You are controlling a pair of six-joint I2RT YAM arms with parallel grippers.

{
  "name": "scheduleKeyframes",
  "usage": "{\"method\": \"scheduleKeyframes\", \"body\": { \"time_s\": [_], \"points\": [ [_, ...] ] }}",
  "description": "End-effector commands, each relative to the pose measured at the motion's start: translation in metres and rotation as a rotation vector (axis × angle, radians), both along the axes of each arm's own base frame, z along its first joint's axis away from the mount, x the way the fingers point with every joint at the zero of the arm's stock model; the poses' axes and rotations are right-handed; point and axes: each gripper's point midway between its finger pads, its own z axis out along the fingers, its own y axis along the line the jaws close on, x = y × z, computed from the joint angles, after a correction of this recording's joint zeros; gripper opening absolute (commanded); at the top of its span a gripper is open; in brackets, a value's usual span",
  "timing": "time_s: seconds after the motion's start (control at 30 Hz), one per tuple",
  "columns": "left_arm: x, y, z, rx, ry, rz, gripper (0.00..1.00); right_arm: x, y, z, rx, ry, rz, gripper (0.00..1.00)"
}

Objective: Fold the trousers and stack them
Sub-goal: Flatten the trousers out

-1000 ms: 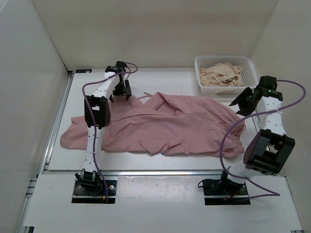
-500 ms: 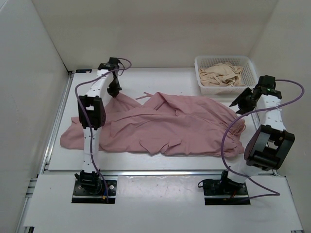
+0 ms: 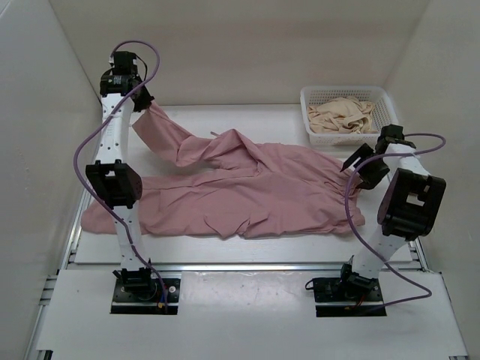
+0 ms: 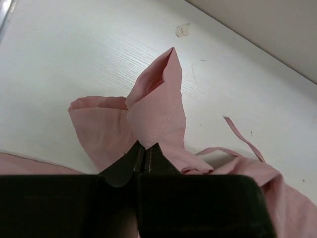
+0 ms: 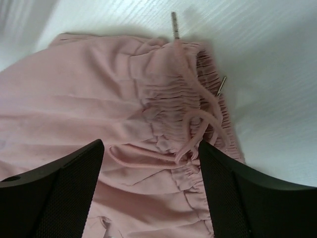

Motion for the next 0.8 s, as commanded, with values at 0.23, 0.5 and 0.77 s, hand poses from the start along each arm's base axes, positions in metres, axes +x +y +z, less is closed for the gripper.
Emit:
{"method": "scheduleKeyframes", "body": {
  "time_s": [0.23, 0.5, 0.77],
  "points": [
    [-0.007, 0.004, 0.038, -0.101, -0.085, -0.066, 0.10, 0.016, -0.011, -0.018, -0.081, 0.036, 0.000, 0.79],
    [-0.011, 0.004, 0.023, -0.093, -0.039, -0.076, 0.10, 0.013, -0.020, 0.014, -0.239, 0.004, -0.072, 0.49],
    [-0.014, -0.001, 0.014, -0.096, -0.017, -0.085, 0.10, 0.020, -0.014, 0.031, -0.199, -0.025, -0.079, 0.42]
  ]
}}
